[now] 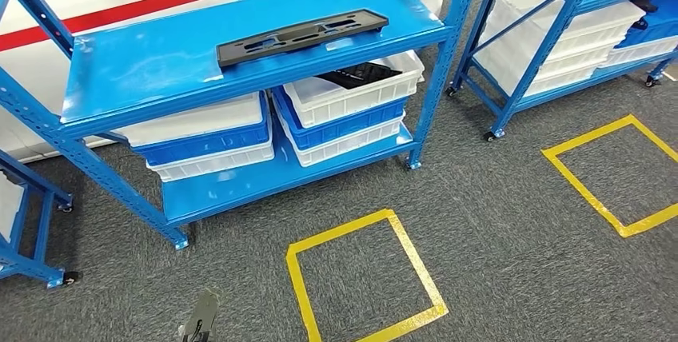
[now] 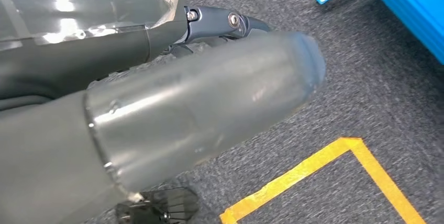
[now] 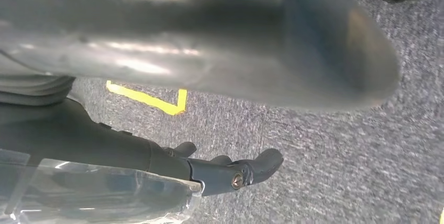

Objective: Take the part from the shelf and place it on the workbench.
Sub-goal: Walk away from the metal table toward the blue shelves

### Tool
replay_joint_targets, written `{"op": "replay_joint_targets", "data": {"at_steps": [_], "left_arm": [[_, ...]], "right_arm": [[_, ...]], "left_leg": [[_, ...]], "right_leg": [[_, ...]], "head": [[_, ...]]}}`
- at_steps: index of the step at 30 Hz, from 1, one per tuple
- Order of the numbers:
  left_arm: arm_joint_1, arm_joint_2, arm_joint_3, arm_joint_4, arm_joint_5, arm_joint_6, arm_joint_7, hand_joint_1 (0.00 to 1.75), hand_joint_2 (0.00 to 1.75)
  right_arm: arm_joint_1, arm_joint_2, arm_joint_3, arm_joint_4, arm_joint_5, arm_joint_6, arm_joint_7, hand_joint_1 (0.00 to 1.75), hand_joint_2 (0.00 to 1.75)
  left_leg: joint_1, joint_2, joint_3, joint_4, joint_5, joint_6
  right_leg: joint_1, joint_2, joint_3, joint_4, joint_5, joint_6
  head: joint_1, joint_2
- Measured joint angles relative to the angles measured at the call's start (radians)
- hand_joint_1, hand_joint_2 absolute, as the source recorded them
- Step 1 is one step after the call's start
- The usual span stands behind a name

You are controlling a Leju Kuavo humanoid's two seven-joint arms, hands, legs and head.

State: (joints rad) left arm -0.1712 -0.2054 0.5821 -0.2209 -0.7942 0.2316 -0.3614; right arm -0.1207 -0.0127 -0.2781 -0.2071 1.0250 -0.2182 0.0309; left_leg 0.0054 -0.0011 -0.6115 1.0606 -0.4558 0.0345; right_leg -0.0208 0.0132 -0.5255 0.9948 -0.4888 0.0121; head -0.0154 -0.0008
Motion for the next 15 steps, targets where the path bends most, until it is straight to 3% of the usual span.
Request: {"op": "replay_joint_targets", "data": {"at_steps": [1, 4, 6, 9, 10, 11, 12, 14, 15], "left_arm": [[-0.001, 0.001, 0.0, 0.0, 0.0, 0.0, 0.0, 0.0, 0.0], [0.0, 0.001, 0.0, 0.0, 0.0, 0.0, 0.0, 0.0, 0.0], [-0.001, 0.0, 0.0, 0.0, 0.0, 0.0, 0.0, 0.0, 0.0], [-0.002, 0.0, 0.0, 0.0, 0.001, -0.002, -0.002, 0.0, 0.0], [-0.001, -0.001, 0.0, 0.0, 0.003, -0.006, -0.004, 0.0, 0.0], [0.0, -0.001, 0.0, 0.0, 0.004, -0.009, -0.006, 0.0, 0.0], [0.001, -0.002, 0.0, 0.0, 0.006, -0.012, -0.007, 0.0, 0.0], [0.001, -0.003, 0.0, 0.0, 0.006, -0.014, -0.008, 0.0, 0.0], [0.001, -0.003, 0.0, 0.0, 0.006, -0.014, -0.008, 0.0, 0.0]], "right_arm": [[0.0, 0.001, 0.0, 0.0, 0.0, 0.0, 0.0, 0.0, 0.0], [0.0, 0.001, 0.0, 0.0, 0.0, 0.0, 0.0, 0.0, 0.0], [0.0, 0.002, 0.0, 0.0, 0.0, 0.0, 0.0, 0.0, 0.0], [0.002, 0.001, 0.0, 0.0, 0.0, 0.0, -0.001, 0.0, 0.0], [0.004, 0.0, -0.001, 0.0, 0.0, 0.0, -0.001, 0.0, 0.0], [0.005, -0.001, -0.001, 0.0, 0.0, 0.0, -0.002, 0.0, 0.0], [0.007, -0.002, -0.001, 0.0, 0.0, 0.0, -0.004, 0.0, 0.0], [0.008, -0.003, -0.002, 0.0, 0.0, -0.001, -0.008, 0.0, 0.0], [0.008, -0.003, -0.002, 0.0, 0.0, -0.002, -0.01, 0.0, 0.0]], "left_leg": [[-0.003, -0.001, 0.015, -0.032, 0.007, 0.006], [-0.007, -0.001, 0.026, -0.055, 0.003, 0.017], [-0.003, 0.001, 0.042, -0.077, 0.007, 0.027], [-0.002, 0.003, 0.059, -0.087, 0.002, 0.037], [-0.003, 0.002, 0.063, -0.087, -0.003, 0.037], [-0.002, 0.001, 0.068, -0.086, -0.008, 0.035], [-0.001, 0.0, 0.075, -0.085, -0.014, 0.032], [0.0, -0.002, 0.091, -0.08, -0.031, 0.021], [-0.002, -0.002, 0.096, -0.075, -0.041, 0.014]], "right_leg": [[0.002, 0.001, 0.001, 0.0, -0.003, 0.004], [0.004, -0.001, 0.001, -0.004, -0.009, 0.02], [0.006, -0.004, -0.014, 0.031, -0.027, 0.023], [0.003, -0.006, -0.116, 0.22, -0.095, 0.018], [0.002, -0.006, -0.151, 0.273, -0.106, 0.022], [0.0, -0.006, -0.169, 0.291, -0.1, 0.031], [-0.003, -0.007, -0.164, 0.265, -0.075, 0.043], [-0.011, -0.012, -0.11, 0.128, -0.003, 0.065], [-0.012, -0.013, -0.081, 0.065, 0.022, 0.066]], "head": [[0.0, 0.0], [0.0, 0.0], [0.001, 0.0], [0.002, 0.0], [0.002, 0.0], [0.002, 0.0], [0.002, 0.0], [0.003, 0.0], [0.004, 0.0]]}}
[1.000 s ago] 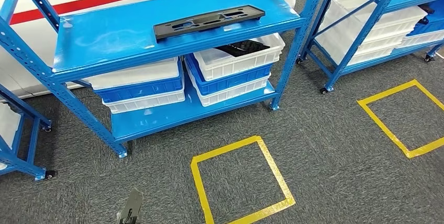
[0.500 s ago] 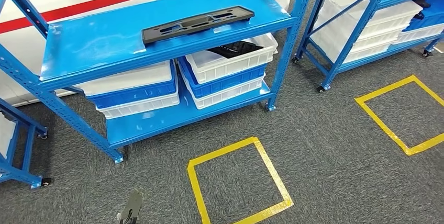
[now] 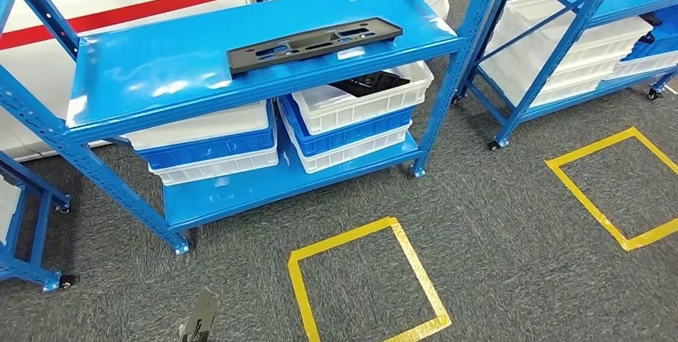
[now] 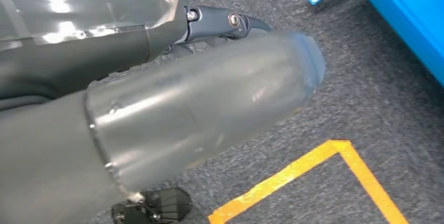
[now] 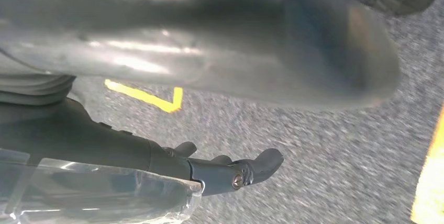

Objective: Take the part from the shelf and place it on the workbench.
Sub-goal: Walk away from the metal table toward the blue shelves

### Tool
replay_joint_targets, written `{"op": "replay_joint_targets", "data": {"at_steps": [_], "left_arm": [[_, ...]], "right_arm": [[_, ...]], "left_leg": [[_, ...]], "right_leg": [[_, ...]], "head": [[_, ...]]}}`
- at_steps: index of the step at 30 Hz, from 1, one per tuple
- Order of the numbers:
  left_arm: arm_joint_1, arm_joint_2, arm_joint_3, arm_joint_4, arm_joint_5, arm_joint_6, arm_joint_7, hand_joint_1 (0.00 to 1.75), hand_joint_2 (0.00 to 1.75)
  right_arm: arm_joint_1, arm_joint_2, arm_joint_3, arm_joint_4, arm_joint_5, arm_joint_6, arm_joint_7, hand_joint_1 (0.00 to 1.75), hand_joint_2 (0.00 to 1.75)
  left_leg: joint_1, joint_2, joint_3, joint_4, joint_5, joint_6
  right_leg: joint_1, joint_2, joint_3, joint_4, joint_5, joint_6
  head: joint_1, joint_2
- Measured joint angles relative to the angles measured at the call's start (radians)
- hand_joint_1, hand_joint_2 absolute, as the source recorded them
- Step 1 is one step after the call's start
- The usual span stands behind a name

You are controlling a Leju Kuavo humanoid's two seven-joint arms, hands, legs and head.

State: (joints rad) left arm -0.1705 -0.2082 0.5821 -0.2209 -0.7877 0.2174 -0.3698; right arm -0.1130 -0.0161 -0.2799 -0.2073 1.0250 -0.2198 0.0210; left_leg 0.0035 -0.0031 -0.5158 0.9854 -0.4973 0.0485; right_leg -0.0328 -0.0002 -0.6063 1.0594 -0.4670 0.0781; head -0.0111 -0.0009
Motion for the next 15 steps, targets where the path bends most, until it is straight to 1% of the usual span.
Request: {"op": "replay_joint_targets", "data": {"at_steps": [1, 2, 3, 5, 6, 7, 8, 9, 10, 11, 12, 13, 14, 15], "left_arm": [[0.0, 0.0, 0.0, 0.0, 0.0, 0.0, 0.0, 0.0, 0.0], [-0.001, 0.0, 0.0, 0.0, 0.0, 0.0, 0.0, 0.0, 0.0], [-0.001, 0.0, 0.0, 0.0, 0.0, 0.001, 0.0, 0.0, 0.0], [-0.002, 0.0, 0.0, 0.0, 0.0, 0.003, 0.0, 0.0, 0.0], [-0.003, 0.0, 0.0, 0.0, 0.001, 0.005, 0.0, 0.0, 0.0], [-0.004, 0.0, 0.0, 0.0, 0.001, 0.006, 0.0, 0.0, 0.0], [-0.003, 0.0, 0.0, 0.0, 0.001, 0.008, 0.0, 0.0, 0.0], [-0.003, 0.0, 0.0, 0.0, 0.001, 0.01, 0.0, 0.0, 0.0], [-0.001, 0.0, 0.0, 0.0, 0.001, 0.012, 0.0, 0.0, 0.0], [0.0, 0.0, 0.0, 0.0, 0.002, 0.012, 0.0, 0.0, 0.0], [0.001, 0.0, 0.0, 0.0, 0.002, 0.013, 0.0, 0.0, 0.0], [0.001, 0.0, 0.0, 0.0, 0.002, 0.013, 0.0, 0.0, 0.0], [0.001, 0.0, 0.0, 0.0, 0.002, 0.013, 0.0, 0.0, 0.0], [0.001, 0.002, 0.0, 0.0, 0.003, 0.013, 0.0, 0.0, 0.0]], "right_arm": [[0.0, 0.0, 0.0, 0.0, 0.0, -0.001, -0.001, 0.0, 0.0], [0.0, 0.001, 0.0, 0.0, 0.0, -0.001, -0.002, 0.0, 0.0], [0.0, 0.001, 0.0, 0.0, 0.001, -0.001, -0.003, 0.0, 0.0], [0.002, 0.001, -0.001, 0.0, 0.003, -0.001, -0.003, 0.0, 0.0], [0.002, 0.001, -0.002, 0.0, 0.004, -0.001, -0.003, 0.0, 0.0], [0.001, 0.001, -0.003, 0.0, 0.005, -0.001, -0.003, 0.0, 0.0], [0.0, 0.0, -0.005, 0.0, 0.006, -0.001, -0.002, 0.0, 0.0], [-0.002, 0.0, -0.007, 0.0, 0.006, -0.001, -0.002, 0.0, 0.0], [-0.002, 0.0, -0.009, 0.0, 0.005, 0.0, -0.002, 0.0, 0.0], [-0.001, 0.0, -0.011, 0.0, 0.003, 0.002, -0.003, 0.0, 0.0], [-0.001, 0.0, -0.014, 0.0, 0.0, 0.004, -0.005, 0.0, 0.0], [-0.001, 0.0, -0.018, 0.0, -0.004, 0.008, -0.008, 0.0, 0.0], [-0.002, 0.0, -0.022, 0.0, -0.008, 0.013, -0.011, 0.0, 0.0], [-0.003, 0.001, -0.025, 0.0, -0.011, 0.017, -0.015, 0.0, 0.0]], "left_leg": [[-0.003, 0.0, 0.003, 0.004, -0.008, -0.006], [-0.006, 0.0, 0.004, 0.006, -0.015, -0.011], [-0.006, 0.0, 0.005, 0.006, -0.018, -0.015], [-0.001, 0.0, 0.006, 0.014, -0.029, -0.022], [0.002, 0.0, -0.003, 0.038, -0.043, -0.027], [0.004, 0.0, -0.026, 0.086, -0.065, -0.033], [0.006, 0.0, -0.064, 0.156, -0.092, -0.037], [0.007, 0.0, -0.111, 0.233, -0.117, -0.04], [0.008, 0.001, -0.155, 0.295, -0.129, -0.041], [0.009, 0.001, -0.185, 0.324, -0.119, -0.041], [0.008, 0.001, -0.195, 0.312, -0.086, -0.038], [0.008, 0.0, -0.186, 0.26, -0.035, -0.032], [0.005, 0.0, -0.166, 0.19, 0.02, -0.024], [0.001, 0.001, -0.143, 0.13, 0.056, -0.015]], "right_leg": [[0.0, -0.001, 0.019, -0.04, 0.012, -0.006], [0.002, -0.001, 0.026, -0.054, 0.013, -0.016], [0.005, 0.001, 0.029, -0.055, 0.009, -0.026], [0.001, 0.002, 0.035, -0.055, 0.002, -0.042], [-0.001, 0.003, 0.041, -0.057, -0.002, -0.05], [-0.003, 0.003, 0.048, -0.058, -0.007, -0.059], [-0.002, 0.003, 0.055, -0.058, -0.013, -0.066], [0.0, 0.004, 0.061, -0.058, -0.02, -0.071], [0.001, 0.004, 0.069, -0.058, -0.027, -0.074], [0.003, 0.006, 0.078, -0.058, -0.035, -0.074], [0.004, 0.008, 0.09, -0.058, -0.043, -0.073], [0.005, 0.01, 0.104, -0.058, -0.053, -0.072], [0.005, 0.012, 0.115, -0.06, -0.063, -0.07], [0.008, 0.013, 0.125, -0.061, -0.073, -0.066]], "head": [[0.0, 0.0], [0.0, 0.0], [-0.002, 0.0], [-0.004, 0.0], [-0.006, 0.0], [-0.007, 0.0], [-0.008, 0.0], [-0.009, 0.0], [-0.008, 0.0], [-0.008, 0.0], [-0.009, 0.0], [-0.008, 0.0], [-0.008, 0.0], [-0.007, 0.0]]}}
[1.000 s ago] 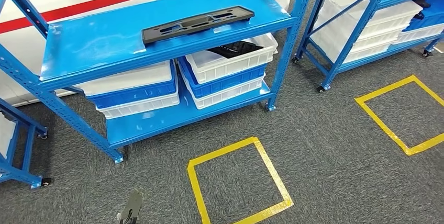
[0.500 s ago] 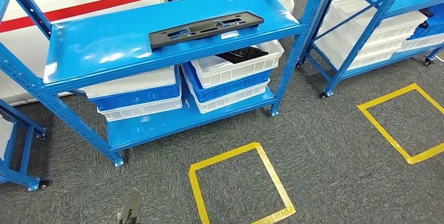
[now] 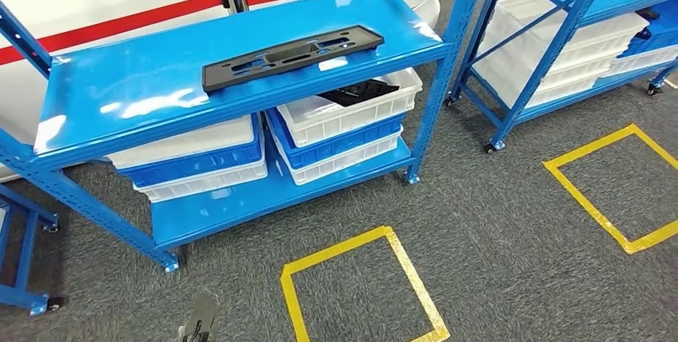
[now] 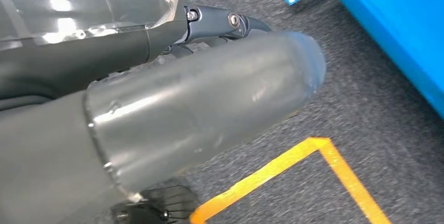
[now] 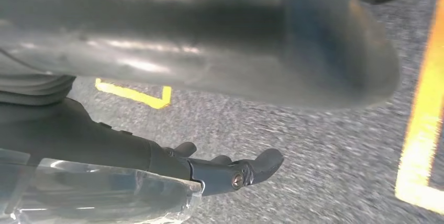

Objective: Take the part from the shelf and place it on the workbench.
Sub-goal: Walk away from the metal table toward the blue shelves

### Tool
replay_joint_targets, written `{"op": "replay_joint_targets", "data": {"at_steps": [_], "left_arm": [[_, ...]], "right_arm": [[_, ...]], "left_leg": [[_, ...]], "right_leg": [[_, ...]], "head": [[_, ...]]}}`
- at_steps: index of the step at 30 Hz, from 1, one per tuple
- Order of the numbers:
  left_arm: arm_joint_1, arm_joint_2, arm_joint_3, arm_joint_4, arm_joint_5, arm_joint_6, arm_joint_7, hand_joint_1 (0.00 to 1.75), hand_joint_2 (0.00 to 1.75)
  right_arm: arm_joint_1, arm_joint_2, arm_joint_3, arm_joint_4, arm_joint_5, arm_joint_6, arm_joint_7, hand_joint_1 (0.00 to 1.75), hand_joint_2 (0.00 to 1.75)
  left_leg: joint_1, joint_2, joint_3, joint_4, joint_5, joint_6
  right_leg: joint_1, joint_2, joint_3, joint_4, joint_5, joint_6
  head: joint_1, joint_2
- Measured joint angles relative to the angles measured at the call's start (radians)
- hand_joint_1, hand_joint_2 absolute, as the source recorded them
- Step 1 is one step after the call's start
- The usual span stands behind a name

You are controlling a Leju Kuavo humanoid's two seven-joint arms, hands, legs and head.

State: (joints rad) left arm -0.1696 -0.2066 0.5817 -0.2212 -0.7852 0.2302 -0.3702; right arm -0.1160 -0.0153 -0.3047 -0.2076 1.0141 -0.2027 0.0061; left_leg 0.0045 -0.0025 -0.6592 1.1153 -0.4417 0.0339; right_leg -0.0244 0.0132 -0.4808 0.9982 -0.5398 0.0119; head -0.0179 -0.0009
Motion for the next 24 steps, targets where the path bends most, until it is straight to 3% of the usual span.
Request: {"op": "replay_joint_targets", "data": {"at_steps": [1, 2, 4, 6, 7, 9, 11, 12, 13, 14, 15, 16, 17, 19, 21, 22, 24], "left_arm": [[0.0, 0.001, 0.0, 0.0, 0.0, 0.0, 0.0, 0.0, 0.0], [-0.001, 0.002, 0.0, 0.0, 0.0, 0.001, -0.001, 0.0, 0.0], [-0.002, 0.001, 0.0, 0.0, 0.001, 0.002, -0.003, 0.0, 0.0], [-0.001, 0.0, 0.0, 0.0, 0.004, 0.004, -0.009, 0.0, 0.0], [-0.002, -0.001, 0.0, 0.0, 0.005, 0.004, -0.013, 0.0, 0.0], [-0.003, -0.001, 0.0, 0.0, 0.008, 0.004, -0.016, 0.0, 0.0], [-0.001, -0.003, 0.0, 0.0, 0.008, 0.004, -0.017, 0.0, 0.0], [0.0, -0.004, 0.0, 0.0, 0.008, 0.004, -0.017, 0.0, 0.0], [0.001, -0.004, 0.0, 0.0, 0.009, 0.004, -0.017, 0.0, 0.0], [0.001, -0.004, 0.0, 0.0, 0.009, 0.004, -0.017, 0.0, 0.0], [0.001, -0.004, 0.0, 0.0, 0.009, 0.004, -0.017, 0.0, 0.0], [0.0, -0.004, 0.0, 0.0, 0.009, 0.005, -0.017, 0.0, 0.0], [0.0, -0.004, 0.0, 0.0, 0.009, 0.005, -0.017, 0.0, 0.0], [-0.001, -0.003, 0.0, 0.0, 0.009, 0.006, -0.017, 0.0, 0.0], [-0.002, -0.002, 0.0, 0.0, 0.01, 0.007, -0.017, 0.0, 0.0], [-0.002, -0.002, 0.0, 0.0, 0.01, 0.008, -0.017, 0.0, 0.0], [-0.003, -0.002, 0.0, 0.0, 0.01, 0.009, -0.017, 0.0, 0.0]], "right_arm": [[-0.001, 0.0, -0.003, 0.0, -0.002, 0.003, -0.003, 0.0, 0.0], [-0.002, 0.001, -0.006, 0.0, -0.004, 0.006, -0.005, 0.0, 0.0], [-0.003, 0.0, -0.014, 0.0, -0.01, 0.009, -0.01, 0.0, 0.0], [-0.004, 0.001, -0.022, -0.001, -0.013, 0.014, -0.018, 0.0, 0.0], [-0.006, 0.001, -0.024, -0.001, -0.01, 0.016, -0.021, 0.0, 0.0], [-0.008, 0.001, -0.025, -0.001, 0.006, 0.02, -0.025, 0.0, 0.0], [-0.006, -0.001, -0.025, -0.001, 0.021, 0.021, -0.025, 0.0, 0.0], [-0.004, -0.002, -0.025, -0.001, 0.027, 0.021, -0.025, 0.0, 0.0], [-0.004, -0.002, -0.025, -0.001, 0.032, 0.021, -0.025, 0.0, 0.0], [-0.004, -0.003, -0.025, -0.001, 0.036, 0.022, -0.025, 0.0, 0.0], [-0.004, -0.003, -0.025, -0.001, 0.038, 0.023, -0.025, 0.0, 0.0], [-0.005, -0.002, -0.025, -0.001, 0.04, 0.024, -0.025, 0.0, 0.0], [-0.006, -0.002, -0.025, -0.001, 0.042, 0.025, -0.024, 0.0, 0.0], [-0.007, -0.001, -0.025, 0.0, 0.045, 0.025, -0.024, 0.0, 0.0], [-0.006, 0.0, -0.025, -0.001, 0.046, 0.025, -0.023, 0.0, 0.0], [-0.007, 0.0, -0.025, -0.001, 0.047, 0.026, -0.023, 0.0, 0.0], [-0.01, 0.0, -0.025, -0.001, 0.05, 0.026, -0.023, 0.0, 0.0]], "left_leg": [[-0.005, 0.001, 0.02, -0.047, 0.015, 0.009], [-0.01, 0.003, 0.032, -0.07, 0.013, 0.016], [-0.015, 0.003, 0.05, -0.091, -0.002, 0.025], [-0.012, 0.002, 0.076, -0.115, 0.0, 0.031], [-0.009, 0.001, 0.089, -0.125, 0.0, 0.035], [-0.007, 0.001, 0.103, -0.134, -0.006, 0.039], [-0.007, -0.002, 0.113, -0.134, -0.017, 0.04], [-0.006, -0.004, 0.121, -0.134, -0.024, 0.038], [-0.004, -0.005, 0.13, -0.134, -0.031, 0.034], [-0.003, -0.007, 0.139, -0.133, -0.039, 0.029], [-0.003, -0.007, 0.146, -0.13, -0.047, 0.022], [-0.004, -0.008, 0.15, -0.127, -0.054, 0.015], [-0.007, -0.008, 0.149, -0.124, -0.06, 0.009], [-0.009, -0.008, 0.146, -0.12, -0.066, 0.002], [-0.005, -0.007, 0.143, -0.101, -0.077, -0.007], [-0.003, -0.005, 0.129, -0.071, -0.094, -0.012], [0.0, -0.002, 0.066, 0.05, -0.151, -0.024]], "right_leg": [[0.002, 0.001, 0.006, -0.003, -0.008, 0.005], [0.003, 0.0, 0.012, -0.006, -0.013, 0.011], [0.007, -0.001, 0.027, -0.005, -0.011, 0.027], [0.011, -0.004, 0.025, 0.026, -0.015, 0.033], [0.012, -0.004, 0.002, 0.068, -0.027, 0.03], [0.01, -0.005, -0.078, 0.194, -0.069, 0.02], [0.008, -0.005, -0.154, 0.276, -0.093, 0.027], [0.006, -0.005, -0.169, 0.268, -0.08, 0.038], [0.004, -0.005, -0.165, 0.222, -0.045, 0.054], [-0.001, -0.006, -0.147, 0.151, 0.003, 0.069], [-0.003, -0.007, -0.132, 0.087, 0.041, 0.076], [-0.003, -0.008, -0.12, 0.039, 0.066, 0.07], [-0.002, -0.008, -0.114, 0.016, 0.08, 0.057], [-0.001, -0.008, -0.111, 0.014, 0.083, 0.026], [-0.004, -0.008, -0.103, 0.014, 0.086, 0.016], [-0.006, -0.008, -0.099, 0.013, 0.084, 0.012], [-0.003, -0.01, -0.094, 0.013, 0.079, 0.004]], "head": [[0.001, 0.0], [0.001, 0.0], [0.001, 0.0], [0.002, 0.0], [0.001, 0.0], [0.002, 0.0], [0.002, 0.0], [0.002, 0.0], [0.002, 0.0], [0.002, 0.0], [0.003, 0.0], [0.004, 0.0], [0.004, 0.0], [0.002, 0.0], [-0.001, 0.0], [-0.001, 0.0], [-0.001, 0.0]]}}
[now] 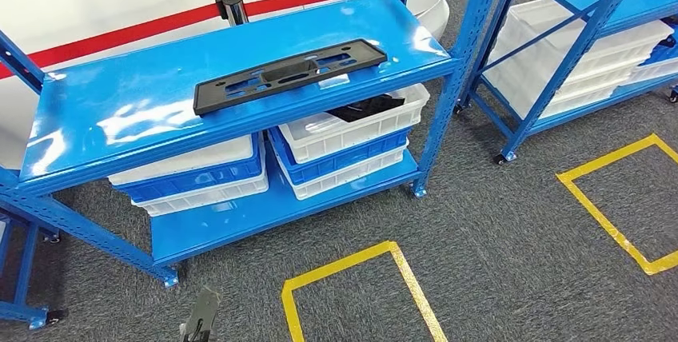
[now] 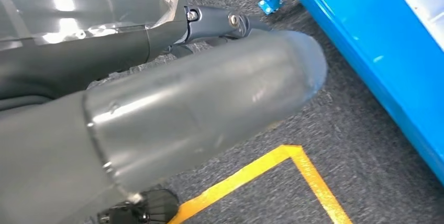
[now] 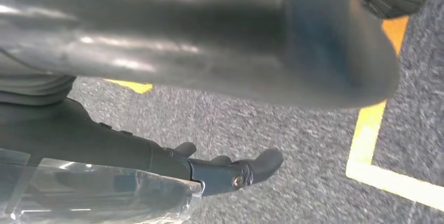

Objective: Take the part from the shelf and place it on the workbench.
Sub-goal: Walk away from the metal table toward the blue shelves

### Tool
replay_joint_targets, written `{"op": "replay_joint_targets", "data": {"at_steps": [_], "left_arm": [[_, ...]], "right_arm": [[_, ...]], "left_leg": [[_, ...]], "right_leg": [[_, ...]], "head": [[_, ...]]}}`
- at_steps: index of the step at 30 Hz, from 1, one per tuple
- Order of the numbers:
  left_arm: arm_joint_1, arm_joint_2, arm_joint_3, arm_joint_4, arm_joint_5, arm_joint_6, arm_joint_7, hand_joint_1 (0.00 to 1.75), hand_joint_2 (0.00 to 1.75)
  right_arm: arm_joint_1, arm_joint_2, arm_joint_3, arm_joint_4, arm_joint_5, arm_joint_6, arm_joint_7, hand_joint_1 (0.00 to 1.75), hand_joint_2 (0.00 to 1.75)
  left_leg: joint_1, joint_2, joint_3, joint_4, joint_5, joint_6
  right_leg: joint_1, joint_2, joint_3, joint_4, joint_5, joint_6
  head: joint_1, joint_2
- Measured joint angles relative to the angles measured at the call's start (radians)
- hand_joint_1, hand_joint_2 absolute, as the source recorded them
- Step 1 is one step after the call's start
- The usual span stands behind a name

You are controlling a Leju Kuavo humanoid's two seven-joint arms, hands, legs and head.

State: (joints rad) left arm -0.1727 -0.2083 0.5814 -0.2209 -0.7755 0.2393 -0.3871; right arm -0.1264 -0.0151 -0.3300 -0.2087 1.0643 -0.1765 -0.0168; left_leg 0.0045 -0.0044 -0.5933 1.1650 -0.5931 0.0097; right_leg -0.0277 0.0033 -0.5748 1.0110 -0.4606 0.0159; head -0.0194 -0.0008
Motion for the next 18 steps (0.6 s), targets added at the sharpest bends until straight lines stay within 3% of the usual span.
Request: {"op": "replay_joint_targets", "data": {"at_steps": [2, 3, 5, 7, 9, 12, 14, 16, 17, 18], "left_arm": [[0.001, 0.0, 0.0, 0.0, 0.0, 0.0, 0.001, 0.0, 0.0], [0.002, 0.0, 0.0, 0.0, 0.0, 0.001, 0.002, 0.0, 0.0], [0.001, 0.0, 0.0, 0.0, -0.001, 0.001, 0.004, 0.0, 0.0], [-0.003, 0.003, -0.001, 0.0, -0.001, 0.003, 0.006, 0.0, 0.0], [-0.008, 0.006, -0.003, 0.0, -0.002, 0.005, 0.008, 0.0, 0.0], [-0.009, 0.005, -0.009, 0.0, -0.002, 0.009, 0.01, 0.0, 0.0], [-0.011, 0.005, -0.01, 0.0, 0.0, 0.012, 0.012, 0.0, 0.0], [-0.01, 0.003, -0.011, 0.0, 0.002, 0.014, 0.015, 0.0, 0.0], [-0.009, 0.001, -0.012, 0.0, 0.003, 0.014, 0.017, 0.0, 0.0], [-0.006, 0.0, -0.012, 0.0, 0.004, 0.014, 0.017, 0.0, 0.0]], "right_arm": [[-0.001, 0.0, 0.0, 0.0, 0.003, 0.004, 0.001, 0.0, 0.0], [-0.001, 0.0, 0.0, 0.0, 0.003, 0.006, 0.002, 0.0, 0.0], [-0.002, 0.0, 0.0, 0.0, 0.004, 0.011, 0.004, 0.0, 0.0], [-0.003, 0.004, 0.0, 0.0, 0.004, 0.014, 0.004, 0.0, 0.0], [-0.004, 0.007, 0.0, 0.0, 0.005, 0.017, 0.003, 0.0, 0.0], [-0.005, 0.009, 0.0, 0.0, 0.006, 0.02, 0.0, 0.0, 0.0], [-0.006, 0.01, 0.0, 0.0, 0.009, 0.025, -0.001, 0.0, 0.0], [-0.006, 0.007, 0.0, 0.0, 0.012, 0.032, -0.002, 0.0, 0.0], [-0.006, 0.005, 0.0, 0.0, 0.014, 0.034, -0.002, 0.0, 0.0], [-0.005, 0.003, 0.0, 0.0, 0.015, 0.036, -0.002, 0.0, 0.0]], "left_leg": [[0.001, 0.001, -0.071, 0.112, -0.039, -0.004], [0.0, 0.001, -0.087, 0.123, -0.032, -0.001], [-0.005, 0.003, -0.058, 0.032, 0.038, 0.018], [-0.02, 0.018, -0.003, -0.098, 0.104, 0.054], [-0.034, 0.03, 0.019, -0.154, 0.122, 0.076], [-0.031, 0.022, 0.033, -0.188, 0.141, 0.084], [-0.02, 0.017, 0.048, -0.215, 0.159, 0.086], [-0.018, 0.011, 0.05, -0.218, 0.162, 0.085], [-0.016, 0.007, 0.049, -0.217, 0.162, 0.084], [-0.014, 0.002, 0.049, -0.216, 0.16, 0.08]], "right_leg": [[0.006, -0.001, 0.002, 0.0, -0.004, -0.005], [0.01, -0.002, 0.004, 0.0, -0.006, -0.008], [0.02, -0.002, 0.011, -0.001, -0.009, -0.011], [0.024, -0.004, 0.017, -0.003, -0.011, -0.014], [0.021, -0.009, 0.018, -0.007, -0.012, -0.013], [0.026, -0.018, 0.015, -0.005, -0.017, -0.004], [0.029, -0.014, -0.014, 0.06, -0.051, -0.007], [0.02, -0.008, -0.075, 0.189, -0.104, -0.006], [0.015, -0.006, -0.102, 0.242, -0.12, 0.0], [0.009, -0.006, -0.113, 0.261, -0.12, 0.011]], "head": [[0.0, 0.0], [0.0, 0.0], [-0.001, 0.0], [0.003, 0.0], [0.007, 0.0], [0.006, 0.0], [0.008, 0.0], [0.008, 0.0], [0.008, 0.0], [0.008, 0.0]]}}
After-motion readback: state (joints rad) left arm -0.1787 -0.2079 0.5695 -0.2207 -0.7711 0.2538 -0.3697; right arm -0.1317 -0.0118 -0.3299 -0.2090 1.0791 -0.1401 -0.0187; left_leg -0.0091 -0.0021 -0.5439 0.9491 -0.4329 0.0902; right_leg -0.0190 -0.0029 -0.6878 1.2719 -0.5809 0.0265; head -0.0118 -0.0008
